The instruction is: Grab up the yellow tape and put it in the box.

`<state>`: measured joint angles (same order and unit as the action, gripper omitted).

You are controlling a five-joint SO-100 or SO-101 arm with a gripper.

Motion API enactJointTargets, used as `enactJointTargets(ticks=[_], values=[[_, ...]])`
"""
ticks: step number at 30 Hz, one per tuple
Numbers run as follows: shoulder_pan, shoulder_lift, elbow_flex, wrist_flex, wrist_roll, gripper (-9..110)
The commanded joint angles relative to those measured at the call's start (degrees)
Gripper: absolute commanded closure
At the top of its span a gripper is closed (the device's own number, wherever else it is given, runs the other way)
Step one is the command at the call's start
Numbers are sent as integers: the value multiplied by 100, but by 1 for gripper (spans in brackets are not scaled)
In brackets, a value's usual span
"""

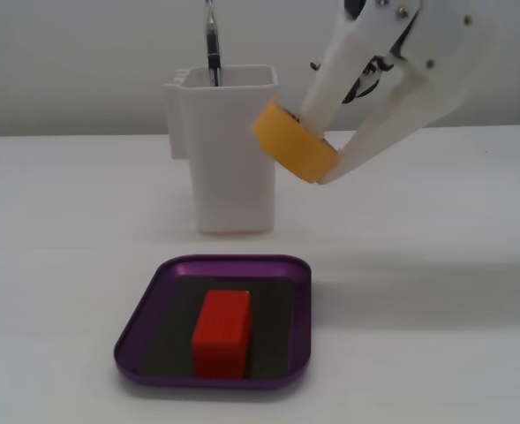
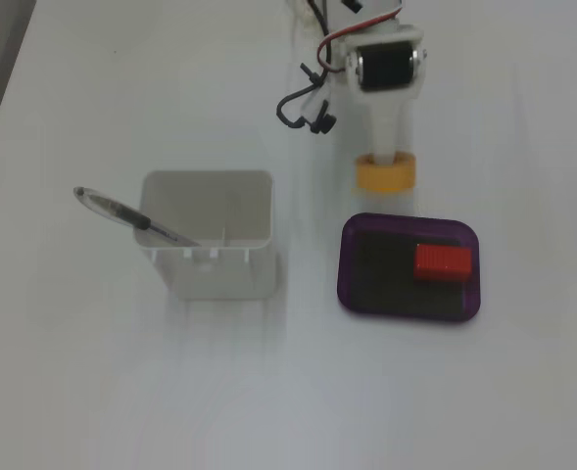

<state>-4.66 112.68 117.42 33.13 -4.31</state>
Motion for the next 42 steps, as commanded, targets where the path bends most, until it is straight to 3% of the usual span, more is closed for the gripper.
enactJointTargets(ticks=[1, 12, 20, 34, 42], values=[[-18, -185, -325, -334, 35, 102], [-9, -1951, -1775, -387, 35, 102], [-9, -2786, -1898, -387, 35, 102], [-9, -2944, -1872, -378, -18, 101], [-18, -2892, -1898, 114, -18, 91]])
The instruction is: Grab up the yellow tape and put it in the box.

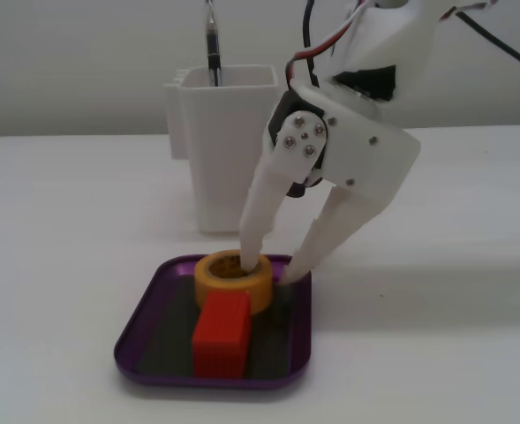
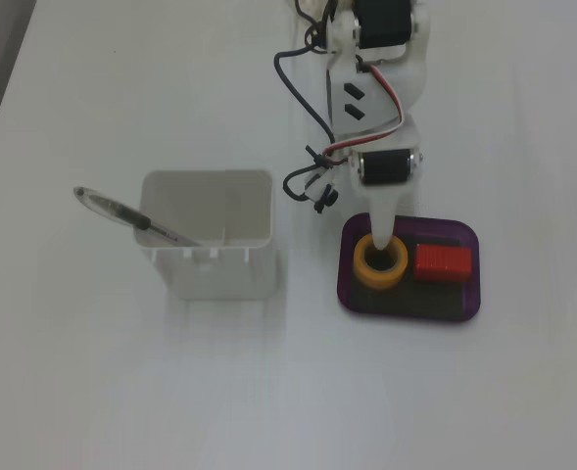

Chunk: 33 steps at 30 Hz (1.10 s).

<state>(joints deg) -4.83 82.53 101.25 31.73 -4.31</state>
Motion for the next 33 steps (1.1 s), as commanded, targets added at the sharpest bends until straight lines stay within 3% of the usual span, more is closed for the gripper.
enactJointTargets(ticks=[1, 8, 22, 27, 33], values=[[-9, 141, -290, 325, -26, 89], [-35, 1037, -642, 1301, -26, 84], [-70, 5027, -387, 3560, 35, 84], [0, 6601, 756, 3823, 35, 84], [9, 8429, 3217, 3647, -18, 84]])
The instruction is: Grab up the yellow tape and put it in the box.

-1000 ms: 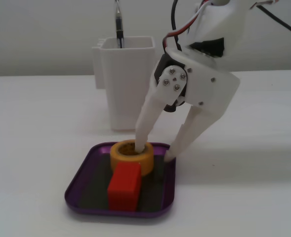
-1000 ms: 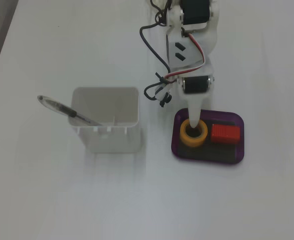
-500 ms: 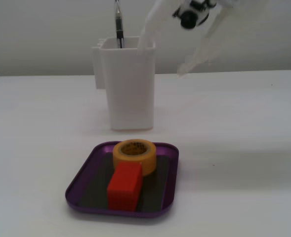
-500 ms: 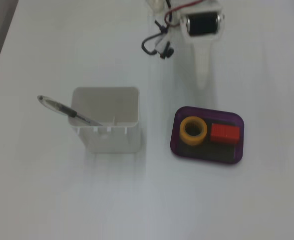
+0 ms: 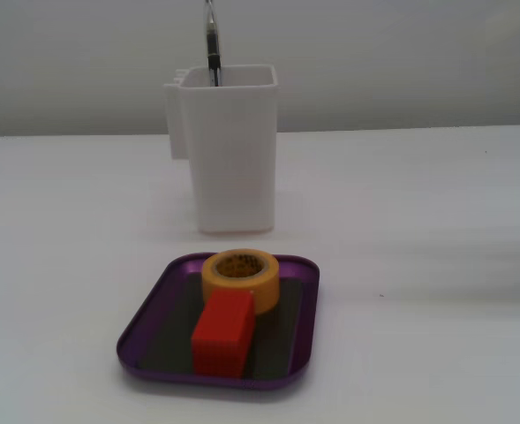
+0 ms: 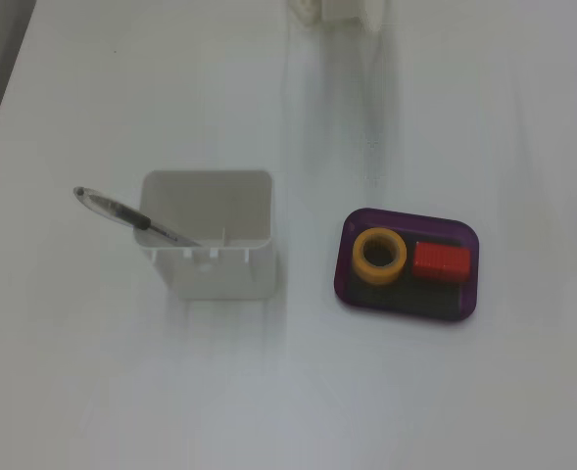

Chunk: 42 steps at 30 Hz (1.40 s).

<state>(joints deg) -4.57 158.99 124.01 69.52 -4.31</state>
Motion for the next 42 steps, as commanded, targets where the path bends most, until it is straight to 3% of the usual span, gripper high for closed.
enactJointTargets(ticks=[1, 8, 13, 25, 30, 42], values=[[-18, 1072, 1354, -255, -18, 84], [-18, 2997, 3929, -905, -18, 84], [-18, 4025, 4922, -923, 44, 84], [-18, 3867, 5238, -879, 44, 86], [-18, 3867, 5379, -923, 53, 103], [-97, 3867, 5379, -932, 70, 99]])
